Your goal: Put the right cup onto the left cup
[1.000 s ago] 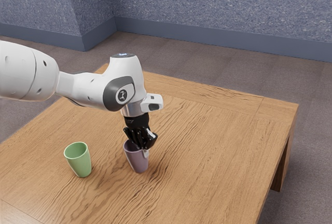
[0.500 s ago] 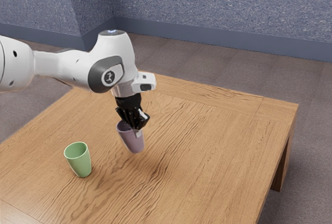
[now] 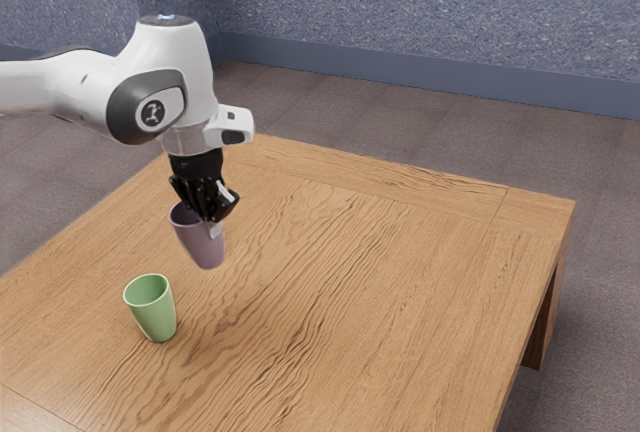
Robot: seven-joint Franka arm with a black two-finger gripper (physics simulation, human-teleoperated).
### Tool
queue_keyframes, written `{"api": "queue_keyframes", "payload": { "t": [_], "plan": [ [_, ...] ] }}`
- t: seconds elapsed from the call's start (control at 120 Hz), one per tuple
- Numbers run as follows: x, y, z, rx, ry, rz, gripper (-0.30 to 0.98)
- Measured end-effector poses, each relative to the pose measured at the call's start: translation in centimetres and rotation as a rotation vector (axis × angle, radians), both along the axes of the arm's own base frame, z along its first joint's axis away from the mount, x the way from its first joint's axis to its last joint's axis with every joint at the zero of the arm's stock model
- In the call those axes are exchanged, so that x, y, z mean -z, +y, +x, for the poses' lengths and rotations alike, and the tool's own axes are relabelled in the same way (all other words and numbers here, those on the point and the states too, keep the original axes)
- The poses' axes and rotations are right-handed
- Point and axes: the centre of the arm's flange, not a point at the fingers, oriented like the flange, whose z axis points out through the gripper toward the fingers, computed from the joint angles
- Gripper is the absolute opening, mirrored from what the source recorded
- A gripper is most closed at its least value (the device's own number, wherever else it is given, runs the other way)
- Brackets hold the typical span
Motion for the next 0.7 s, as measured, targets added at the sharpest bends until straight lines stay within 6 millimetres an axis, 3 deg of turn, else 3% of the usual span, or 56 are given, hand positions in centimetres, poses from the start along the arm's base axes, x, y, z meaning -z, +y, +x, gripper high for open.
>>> {"api": "queue_keyframes", "payload": {
  "t": [0.333, 0.7],
  "plan": [
    [0.3, 4.1, -3.4, -0.104, 0.038, 0.014, -0.10],
    [1.6, 6.1, -4.0, -0.161, 0.060, 0.033, -0.10]
  ]
}}
